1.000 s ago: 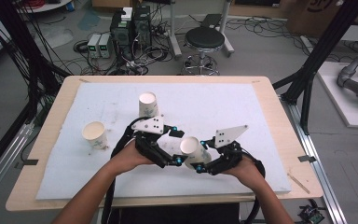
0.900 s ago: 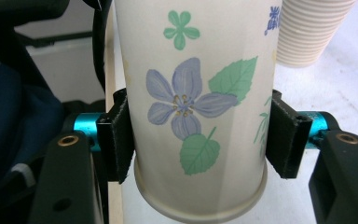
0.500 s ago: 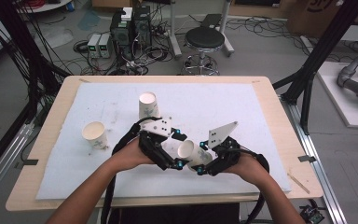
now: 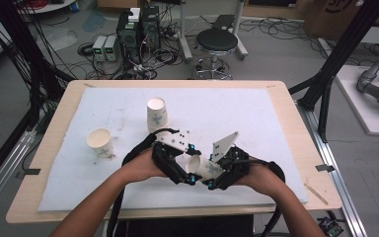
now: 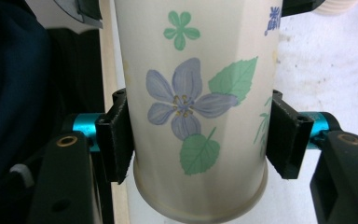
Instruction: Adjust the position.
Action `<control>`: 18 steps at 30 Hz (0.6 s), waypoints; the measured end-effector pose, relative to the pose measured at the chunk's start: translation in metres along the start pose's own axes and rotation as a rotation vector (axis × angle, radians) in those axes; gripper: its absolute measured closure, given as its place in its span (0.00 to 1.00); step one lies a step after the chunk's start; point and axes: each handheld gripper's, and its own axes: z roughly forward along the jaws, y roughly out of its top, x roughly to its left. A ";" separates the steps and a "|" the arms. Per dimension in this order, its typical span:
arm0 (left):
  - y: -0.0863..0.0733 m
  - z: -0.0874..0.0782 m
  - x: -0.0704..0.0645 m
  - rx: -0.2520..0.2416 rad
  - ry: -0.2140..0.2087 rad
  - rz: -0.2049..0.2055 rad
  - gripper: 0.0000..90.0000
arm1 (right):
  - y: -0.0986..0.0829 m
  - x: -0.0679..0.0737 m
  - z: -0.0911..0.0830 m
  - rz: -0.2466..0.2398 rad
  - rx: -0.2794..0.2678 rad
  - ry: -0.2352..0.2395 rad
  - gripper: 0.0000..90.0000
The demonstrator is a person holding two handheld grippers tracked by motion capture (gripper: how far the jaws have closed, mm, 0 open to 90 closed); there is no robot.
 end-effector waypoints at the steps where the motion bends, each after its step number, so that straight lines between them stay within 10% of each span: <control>1: 0.000 0.001 0.001 0.006 -0.002 0.003 0.27 | 0.000 0.000 0.001 -0.002 0.008 -0.003 0.39; 14: -0.002 0.007 0.002 0.057 -0.020 0.027 0.41 | 0.006 0.004 0.005 -0.029 0.095 -0.018 0.40; 18: -0.004 0.003 0.002 0.019 -0.014 0.015 0.41 | 0.003 0.004 0.003 -0.035 0.049 -0.034 0.32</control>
